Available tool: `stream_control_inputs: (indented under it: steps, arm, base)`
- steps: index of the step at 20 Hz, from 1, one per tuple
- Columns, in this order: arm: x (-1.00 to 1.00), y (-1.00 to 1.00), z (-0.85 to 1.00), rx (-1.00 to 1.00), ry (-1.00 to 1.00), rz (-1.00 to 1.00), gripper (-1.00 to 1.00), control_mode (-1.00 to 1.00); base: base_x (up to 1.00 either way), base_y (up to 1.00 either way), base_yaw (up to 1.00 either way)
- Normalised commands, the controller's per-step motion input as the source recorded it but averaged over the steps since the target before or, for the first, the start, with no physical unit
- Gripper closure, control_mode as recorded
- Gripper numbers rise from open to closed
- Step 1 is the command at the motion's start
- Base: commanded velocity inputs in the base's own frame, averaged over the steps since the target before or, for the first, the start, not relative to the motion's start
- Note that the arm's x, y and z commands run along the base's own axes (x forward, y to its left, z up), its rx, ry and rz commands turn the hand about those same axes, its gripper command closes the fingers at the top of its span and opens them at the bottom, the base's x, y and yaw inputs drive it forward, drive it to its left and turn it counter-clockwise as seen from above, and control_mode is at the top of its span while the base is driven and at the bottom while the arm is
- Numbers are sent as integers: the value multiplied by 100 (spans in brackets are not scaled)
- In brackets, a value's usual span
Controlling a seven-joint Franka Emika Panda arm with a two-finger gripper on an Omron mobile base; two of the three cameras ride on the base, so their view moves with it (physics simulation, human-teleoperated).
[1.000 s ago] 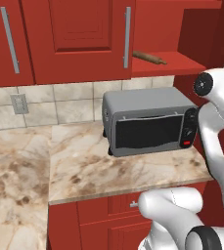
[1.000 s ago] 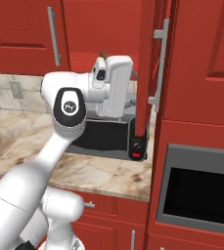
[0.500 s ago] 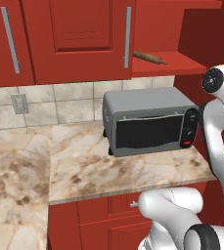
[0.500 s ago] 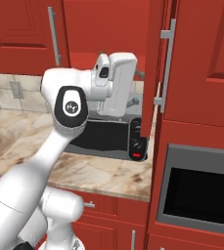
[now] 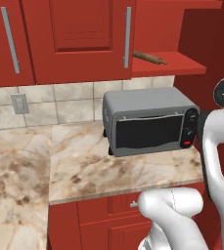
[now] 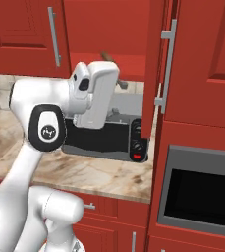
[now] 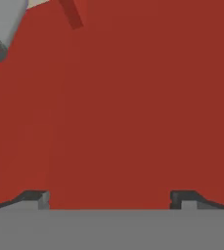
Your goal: Open the cabinet, retrieve the rolling pin, and place it next to the meat on the cutting board to prepare for tenderizing.
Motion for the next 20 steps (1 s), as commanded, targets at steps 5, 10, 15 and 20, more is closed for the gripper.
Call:
stream_control_inputs:
  steps: [5,10,15,20]
  arm:
    - [-28,61,0,13,0,25,-100,-100]
    - [-10,59,0,16,1,30,-100,-100]
    - [-9,59,0,15,2,31,-100,-100]
    - [0,54,9,16,6,26,-100,-100]
  base:
    - [0,0,0]
    - [0,0,0]
    - [0,0,0]
    - [0,0,0]
